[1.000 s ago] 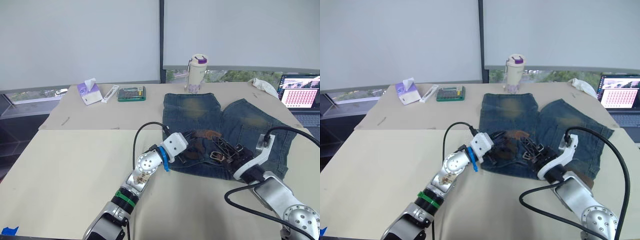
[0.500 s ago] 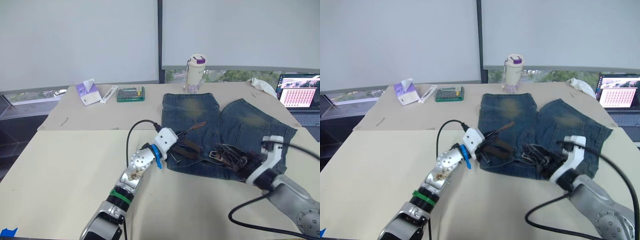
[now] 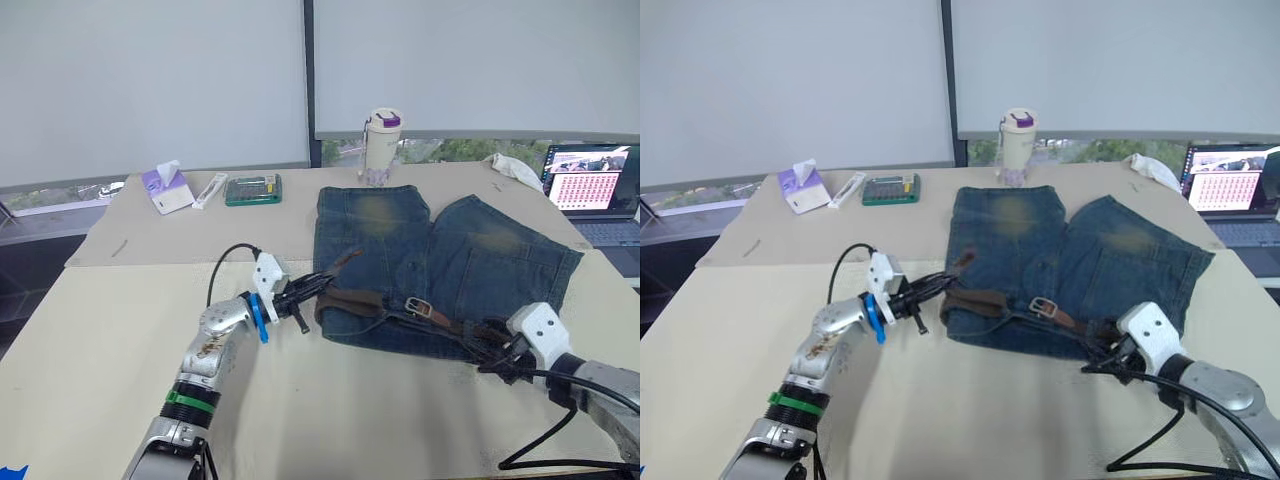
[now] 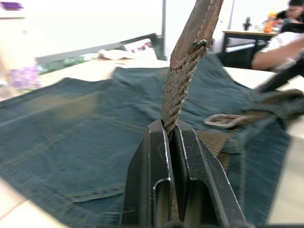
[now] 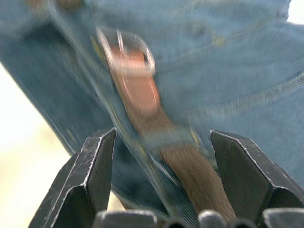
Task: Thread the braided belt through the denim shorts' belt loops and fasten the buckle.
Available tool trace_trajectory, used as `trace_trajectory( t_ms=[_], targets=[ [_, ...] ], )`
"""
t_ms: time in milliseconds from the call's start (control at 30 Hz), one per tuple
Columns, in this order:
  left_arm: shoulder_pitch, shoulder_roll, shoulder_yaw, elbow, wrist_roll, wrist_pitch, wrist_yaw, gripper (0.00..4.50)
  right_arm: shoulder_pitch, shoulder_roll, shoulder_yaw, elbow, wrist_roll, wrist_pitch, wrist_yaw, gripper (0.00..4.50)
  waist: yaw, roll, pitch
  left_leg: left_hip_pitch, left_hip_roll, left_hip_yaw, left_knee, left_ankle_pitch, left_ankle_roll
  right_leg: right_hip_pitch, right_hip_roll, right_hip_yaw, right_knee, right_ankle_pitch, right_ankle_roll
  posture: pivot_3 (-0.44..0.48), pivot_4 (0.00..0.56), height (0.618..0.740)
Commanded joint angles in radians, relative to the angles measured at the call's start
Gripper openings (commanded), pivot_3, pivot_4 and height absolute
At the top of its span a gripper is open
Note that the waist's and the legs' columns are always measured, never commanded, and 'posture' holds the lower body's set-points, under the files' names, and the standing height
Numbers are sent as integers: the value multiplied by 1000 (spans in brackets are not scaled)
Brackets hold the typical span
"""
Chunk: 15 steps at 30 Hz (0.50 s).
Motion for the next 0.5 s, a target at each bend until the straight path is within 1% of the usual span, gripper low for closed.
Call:
trace_trajectory(
  t_ms=[33,133,233,333,500],
  targets=[
    [-38,19,43,-3,-24,-9,-26,0,-60,29,27,-8,-26,-10,38,3456,0,0,0,0,0,0,0,0,0,0,0,0,0,0,0,0,150,740],
    [-30,32,60,-1,-33,-6,-50,0,-116,63,59,4,-64,-23,43,3456,0,1,-1,0,0,0,0,0,0,0,0,0,0,0,0,0,150,740],
    [-8,56,67,-12,-42,-3,-85,0,-161,122,59,-41,-8,44,44,3456,1,2,-1,0,0,0,0,0,0,0,0,0,0,0,-1,0,150,740],
    [-3,66,75,-13,-48,-1,-92,0,-181,140,65,-57,-23,81,42,3456,4,4,-2,0,1,-1,0,0,0,-1,-1,0,1,0,-1,0,150,740],
    [0,60,69,-15,-41,-1,-95,0,-211,165,66,-48,-42,160,1,3456,7,2,-3,0,1,-1,1,0,0,0,-2,0,1,1,-1,0,150,740]
  ],
)
